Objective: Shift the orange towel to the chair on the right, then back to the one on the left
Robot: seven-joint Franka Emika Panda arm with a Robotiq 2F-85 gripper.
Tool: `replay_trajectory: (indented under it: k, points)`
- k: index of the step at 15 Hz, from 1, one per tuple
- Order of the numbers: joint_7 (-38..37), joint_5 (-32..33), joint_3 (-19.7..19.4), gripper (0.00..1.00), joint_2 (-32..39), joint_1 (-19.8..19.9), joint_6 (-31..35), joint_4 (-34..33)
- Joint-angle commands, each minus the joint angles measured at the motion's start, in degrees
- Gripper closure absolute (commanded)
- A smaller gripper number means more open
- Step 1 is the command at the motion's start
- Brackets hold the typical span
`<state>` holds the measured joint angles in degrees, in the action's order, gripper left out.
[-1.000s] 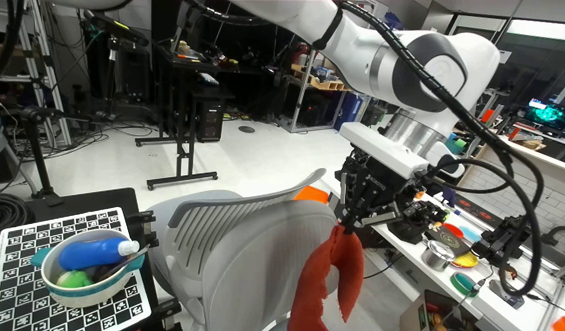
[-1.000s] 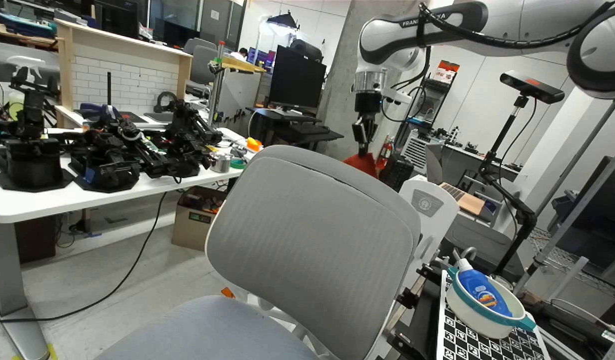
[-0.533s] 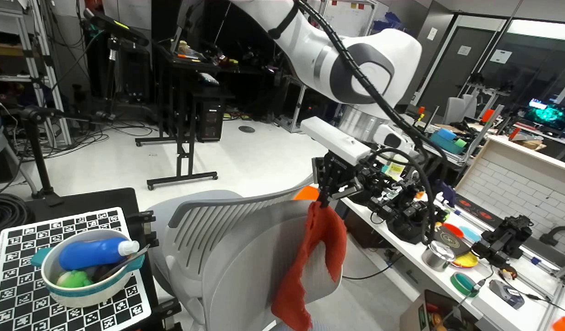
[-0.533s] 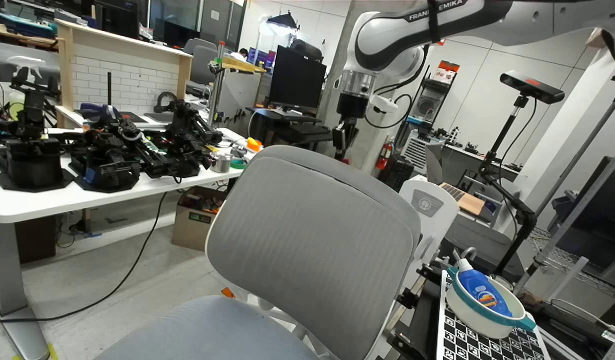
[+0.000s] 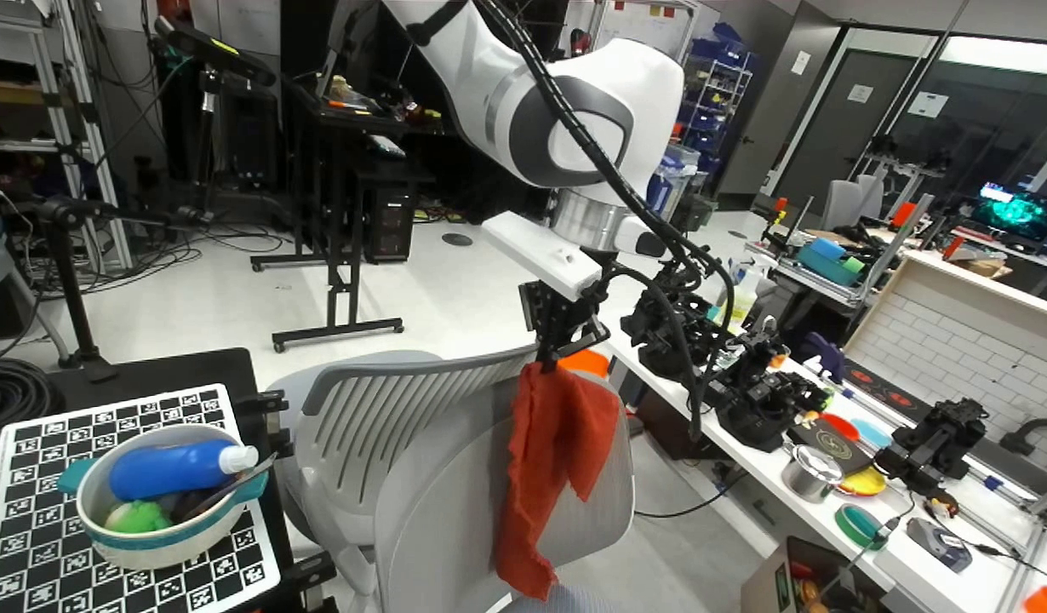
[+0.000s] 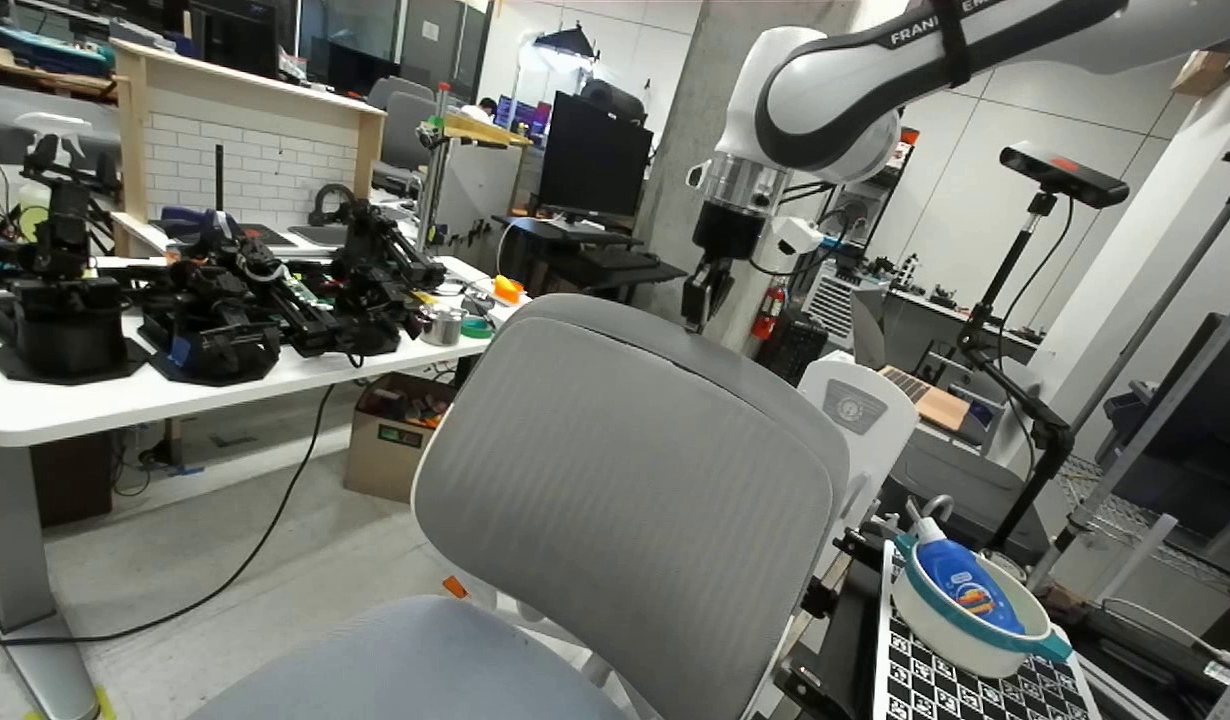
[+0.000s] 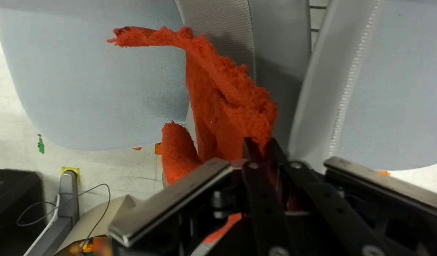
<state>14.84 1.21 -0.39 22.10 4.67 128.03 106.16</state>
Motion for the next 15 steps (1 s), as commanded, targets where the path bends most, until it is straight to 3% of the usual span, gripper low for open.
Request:
replay_trajectory:
  k: [1,7,15]
  points:
    - [0.3,0.5,0.6,0.97,-7.6,-0.7,4.8,12.0]
    - [-0.5,2.3,0.5,0.97,-11.5,-1.2,8.9,18.2]
    - [-0.6,2.4,0.4,0.97,-12.8,-2.0,8.8,19.9]
